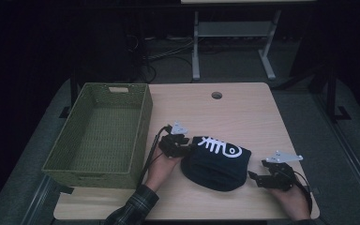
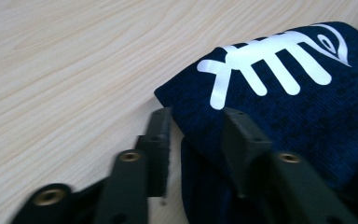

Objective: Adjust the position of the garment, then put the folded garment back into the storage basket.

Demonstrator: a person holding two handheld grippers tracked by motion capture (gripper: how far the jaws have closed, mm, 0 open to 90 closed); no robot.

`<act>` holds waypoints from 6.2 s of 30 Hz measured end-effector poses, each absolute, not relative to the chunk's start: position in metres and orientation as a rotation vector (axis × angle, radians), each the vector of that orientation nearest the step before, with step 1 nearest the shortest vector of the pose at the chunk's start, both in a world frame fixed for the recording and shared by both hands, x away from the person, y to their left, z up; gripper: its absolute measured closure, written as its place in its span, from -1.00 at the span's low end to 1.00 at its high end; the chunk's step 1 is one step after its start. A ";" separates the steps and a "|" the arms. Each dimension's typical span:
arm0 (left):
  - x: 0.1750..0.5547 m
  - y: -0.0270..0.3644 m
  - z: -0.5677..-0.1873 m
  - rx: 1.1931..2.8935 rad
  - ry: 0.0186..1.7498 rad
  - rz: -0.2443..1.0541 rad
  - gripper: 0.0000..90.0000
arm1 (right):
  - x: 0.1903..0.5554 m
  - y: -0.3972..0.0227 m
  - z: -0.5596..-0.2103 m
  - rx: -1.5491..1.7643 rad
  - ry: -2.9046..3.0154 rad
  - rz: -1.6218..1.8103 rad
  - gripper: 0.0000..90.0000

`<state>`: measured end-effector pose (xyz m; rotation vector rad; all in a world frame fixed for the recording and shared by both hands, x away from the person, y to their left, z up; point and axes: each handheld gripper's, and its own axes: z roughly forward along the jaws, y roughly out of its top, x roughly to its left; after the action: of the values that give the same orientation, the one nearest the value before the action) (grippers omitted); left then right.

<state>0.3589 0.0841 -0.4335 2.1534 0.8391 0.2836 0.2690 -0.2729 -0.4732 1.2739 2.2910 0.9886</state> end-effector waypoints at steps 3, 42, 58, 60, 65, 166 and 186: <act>0.359 0.087 -0.434 2.141 0.837 0.258 0.00 | 0.269 -0.273 -0.473 1.278 2.287 0.989 -0.46; 0.368 0.073 -0.469 2.188 0.771 -0.011 0.21 | 0.270 -0.274 -0.482 1.279 2.260 0.988 -0.69; 0.361 0.072 -0.451 2.189 0.750 0.042 0.62 | 0.270 -0.274 -0.482 1.279 2.264 0.988 -0.70; 0.360 0.074 -0.444 2.169 0.753 0.038 0.62 | 0.270 -0.274 -0.482 1.279 2.264 0.988 -0.70; 0.357 0.078 -0.428 2.143 0.744 0.059 0.62 | 0.270 -0.274 -0.482 1.279 2.264 0.988 -0.70; 0.316 0.327 -0.238 1.788 0.825 0.475 0.64 | 0.269 -0.275 -0.482 1.293 2.252 0.983 -0.71; 0.312 0.374 -0.257 1.790 0.958 0.527 0.64 | 0.270 -0.275 -0.482 1.295 2.250 0.980 -0.71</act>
<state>0.3119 0.3740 -0.2567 1.7898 0.9583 0.5268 0.2696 -0.2748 -0.4819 1.2952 2.2501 0.9797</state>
